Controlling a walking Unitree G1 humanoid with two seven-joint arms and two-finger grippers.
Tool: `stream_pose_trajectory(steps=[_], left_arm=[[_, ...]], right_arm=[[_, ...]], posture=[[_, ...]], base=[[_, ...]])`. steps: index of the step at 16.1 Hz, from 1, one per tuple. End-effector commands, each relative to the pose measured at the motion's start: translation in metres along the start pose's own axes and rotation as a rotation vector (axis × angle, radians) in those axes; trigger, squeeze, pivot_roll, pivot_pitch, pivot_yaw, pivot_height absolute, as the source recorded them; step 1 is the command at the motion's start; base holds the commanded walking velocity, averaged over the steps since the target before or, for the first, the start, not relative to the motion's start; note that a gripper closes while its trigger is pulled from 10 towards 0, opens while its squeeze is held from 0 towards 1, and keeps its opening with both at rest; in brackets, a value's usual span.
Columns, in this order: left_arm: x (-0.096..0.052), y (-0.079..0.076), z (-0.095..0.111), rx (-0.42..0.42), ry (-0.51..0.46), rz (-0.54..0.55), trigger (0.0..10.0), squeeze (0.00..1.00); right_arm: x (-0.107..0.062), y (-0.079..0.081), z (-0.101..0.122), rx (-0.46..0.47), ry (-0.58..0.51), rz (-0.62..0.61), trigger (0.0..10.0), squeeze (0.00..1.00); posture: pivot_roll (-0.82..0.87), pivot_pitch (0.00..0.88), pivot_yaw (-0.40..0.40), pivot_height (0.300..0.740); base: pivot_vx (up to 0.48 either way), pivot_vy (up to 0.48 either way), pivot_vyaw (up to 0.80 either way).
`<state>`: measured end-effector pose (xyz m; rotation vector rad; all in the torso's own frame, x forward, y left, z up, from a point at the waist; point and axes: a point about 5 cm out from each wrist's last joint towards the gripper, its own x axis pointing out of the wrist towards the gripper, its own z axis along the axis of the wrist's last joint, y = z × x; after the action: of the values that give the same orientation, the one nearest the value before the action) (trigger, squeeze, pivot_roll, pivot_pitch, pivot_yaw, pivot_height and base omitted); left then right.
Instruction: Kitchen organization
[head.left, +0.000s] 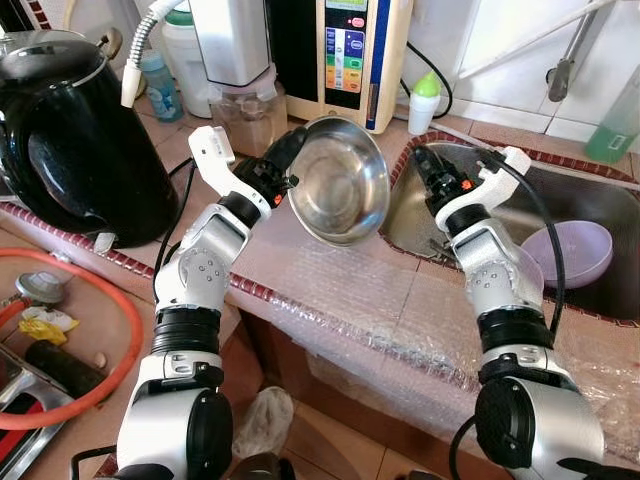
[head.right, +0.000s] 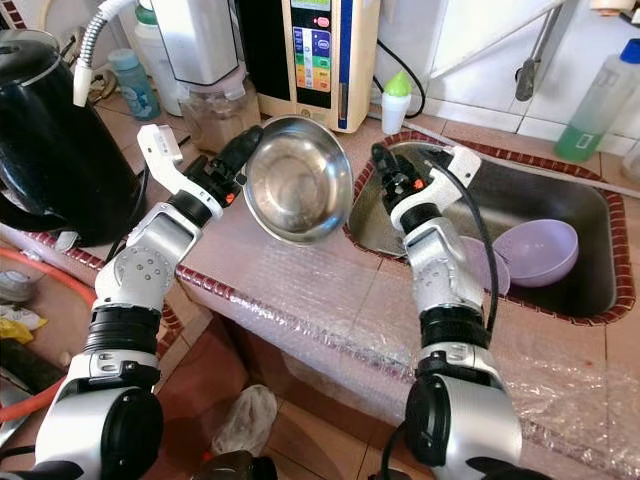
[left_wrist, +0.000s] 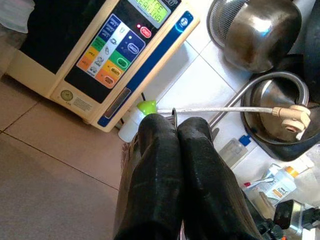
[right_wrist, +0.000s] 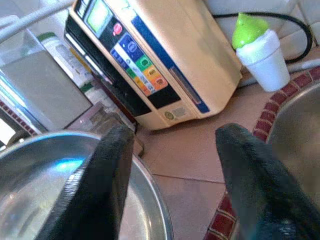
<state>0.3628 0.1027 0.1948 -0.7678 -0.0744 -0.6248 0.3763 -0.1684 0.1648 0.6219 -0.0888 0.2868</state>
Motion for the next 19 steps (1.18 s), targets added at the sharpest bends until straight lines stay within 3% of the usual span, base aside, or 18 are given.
stream_pose_trajectory(steps=[1,2,3,7,12,13,14,16,19], left_arm=[[0.003,-0.005,0.005,0.014,-0.009,-0.024,0.0,0.0],[0.003,-0.005,0.007,0.01,-0.015,-0.026,0.0,0.0],[0.004,-0.007,0.009,0.002,-0.025,-0.029,0.0,0.0],[0.008,-0.016,0.021,-0.03,-0.072,-0.054,0.0,0.0],[0.01,-0.023,0.019,-0.055,-0.068,-0.076,0.0,0.0],[0.01,-0.023,0.018,-0.059,-0.065,-0.077,0.0,0.0],[0.01,-0.024,0.015,-0.063,-0.059,-0.077,0.0,0.0],[0.009,-0.024,0.012,-0.066,-0.051,-0.075,0.0,0.0],[0.009,-0.022,0.012,-0.067,-0.048,-0.068,0.0,0.0]], right_arm=[[0.003,0.003,-0.004,-0.005,0.022,0.008,10.0,1.0],[0.002,0.003,-0.01,-0.001,0.033,0.007,10.0,0.26],[0.0,0.002,-0.017,0.002,0.048,0.007,10.0,0.0],[-0.005,0.008,-0.044,0.063,0.122,0.048,10.0,0.0],[-0.009,0.017,-0.064,0.125,0.179,0.087,10.0,0.0],[-0.009,0.018,-0.066,0.139,0.181,0.089,4.5,0.0],[-0.007,0.021,-0.066,0.198,0.165,0.087,0.0,0.0],[-0.004,0.022,-0.062,0.28,0.137,0.079,0.0,0.0],[-0.004,0.019,-0.06,0.33,0.125,0.061,0.0,0.0]], posture=[[-0.03,0.001,0.073,0.74],[-0.03,0.001,0.071,0.74],[-0.03,0.001,0.071,0.74],[-0.02,0.0,0.067,0.74],[-0.02,0.0,0.068,0.74],[-0.02,0.001,0.068,0.74],[-0.02,0.0,0.069,0.74],[-0.02,0.001,0.068,0.74],[-0.02,0.0,0.067,0.74]], base=[[0.0,0.0,0.0],[0.0,0.0,0.0],[0.0,0.0,0.0],[0.0,0.0,0.0],[0.0,0.0,0.0],[0.0,0.0,0.0],[0.0,0.0,0.0],[0.0,0.0,0.0],[0.0,0.0,0.0]])
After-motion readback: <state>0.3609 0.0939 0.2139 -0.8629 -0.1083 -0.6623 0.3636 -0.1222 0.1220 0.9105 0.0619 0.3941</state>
